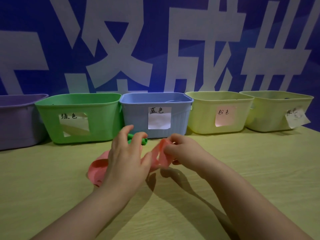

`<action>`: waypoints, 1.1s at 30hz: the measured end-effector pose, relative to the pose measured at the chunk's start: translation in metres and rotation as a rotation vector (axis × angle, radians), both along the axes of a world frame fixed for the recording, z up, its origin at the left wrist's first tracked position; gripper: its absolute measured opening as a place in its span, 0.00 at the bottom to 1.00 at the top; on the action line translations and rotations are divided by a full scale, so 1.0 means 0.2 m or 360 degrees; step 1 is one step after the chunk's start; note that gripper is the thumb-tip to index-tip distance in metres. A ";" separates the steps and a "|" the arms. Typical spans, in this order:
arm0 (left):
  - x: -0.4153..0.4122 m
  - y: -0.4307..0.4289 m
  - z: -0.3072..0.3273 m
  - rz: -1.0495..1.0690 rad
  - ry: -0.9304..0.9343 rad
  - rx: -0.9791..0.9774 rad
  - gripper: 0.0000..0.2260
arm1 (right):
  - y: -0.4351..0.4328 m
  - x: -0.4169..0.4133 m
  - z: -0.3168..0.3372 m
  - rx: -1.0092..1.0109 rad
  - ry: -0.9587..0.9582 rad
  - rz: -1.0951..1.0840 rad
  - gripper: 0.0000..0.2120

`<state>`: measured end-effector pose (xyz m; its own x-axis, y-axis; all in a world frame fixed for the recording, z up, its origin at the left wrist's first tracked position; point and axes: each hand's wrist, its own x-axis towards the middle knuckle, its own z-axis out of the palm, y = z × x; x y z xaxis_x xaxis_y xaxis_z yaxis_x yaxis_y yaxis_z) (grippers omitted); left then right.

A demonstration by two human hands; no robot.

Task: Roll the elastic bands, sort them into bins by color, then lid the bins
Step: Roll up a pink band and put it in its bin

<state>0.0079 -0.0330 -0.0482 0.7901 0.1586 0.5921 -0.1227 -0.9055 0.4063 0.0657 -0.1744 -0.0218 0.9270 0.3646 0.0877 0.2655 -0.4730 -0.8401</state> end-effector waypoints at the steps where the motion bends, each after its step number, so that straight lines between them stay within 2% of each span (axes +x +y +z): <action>1: -0.01 -0.01 0.01 -0.0128 -0.0045 0.0033 0.18 | -0.01 0.00 0.01 0.0122 0.0090 0.0016 0.05; 4: -0.03 -0.03 0.02 -0.0427 0.0005 0.0051 0.21 | -0.02 -0.01 0.02 0.0409 0.0329 0.0132 0.06; 6: -0.03 -0.04 0.02 -0.0436 0.0051 -0.0015 0.23 | -0.02 -0.02 0.03 0.0589 0.0458 0.0207 0.07; 9: -0.03 -0.04 0.00 -0.0377 -0.0040 -0.0028 0.23 | -0.02 -0.02 0.04 0.0791 0.0596 0.0313 0.06; 11: -0.02 -0.03 0.00 -0.0362 -0.0149 0.0049 0.22 | -0.03 -0.03 0.05 0.0808 0.0648 0.0384 0.05; 14: -0.03 -0.01 0.01 -0.0327 -0.0279 0.0019 0.13 | -0.02 -0.04 0.06 0.0846 0.0705 0.0438 0.06; 18: -0.01 0.01 0.01 -0.0232 -0.0216 -0.0011 0.14 | -0.02 -0.06 0.07 0.0946 0.0795 0.0500 0.09; 21: 0.00 0.03 0.03 -0.0196 -0.0365 0.0020 0.07 | -0.03 -0.06 0.08 0.0875 0.0864 0.0554 0.09; 22: 0.00 0.04 0.04 -0.0188 -0.0400 -0.0011 0.04 | -0.03 -0.06 0.09 0.0801 0.0833 0.0557 0.10; 24: -0.01 0.06 0.05 -0.0199 -0.0398 -0.0133 0.09 | -0.03 -0.06 0.07 0.0646 0.0620 0.0421 0.10; 26: 0.00 0.06 0.05 -0.0210 -0.0348 -0.0251 0.13 | -0.01 -0.05 0.06 0.0489 0.0217 0.0136 0.05; 28: 0.00 0.06 0.04 -0.0212 -0.0301 -0.0299 0.11 | 0.00 -0.04 0.05 0.0431 -0.0121 -0.0017 0.02; 31: 0.00 0.05 0.04 -0.0238 -0.0232 -0.0314 0.09 | 0.01 -0.05 0.03 0.0407 -0.0364 0.0176 0.13; 33: 0.00 0.05 0.04 -0.0285 -0.0204 -0.0303 0.12 | 0.02 -0.07 0.03 0.0291 -0.0496 0.0272 0.16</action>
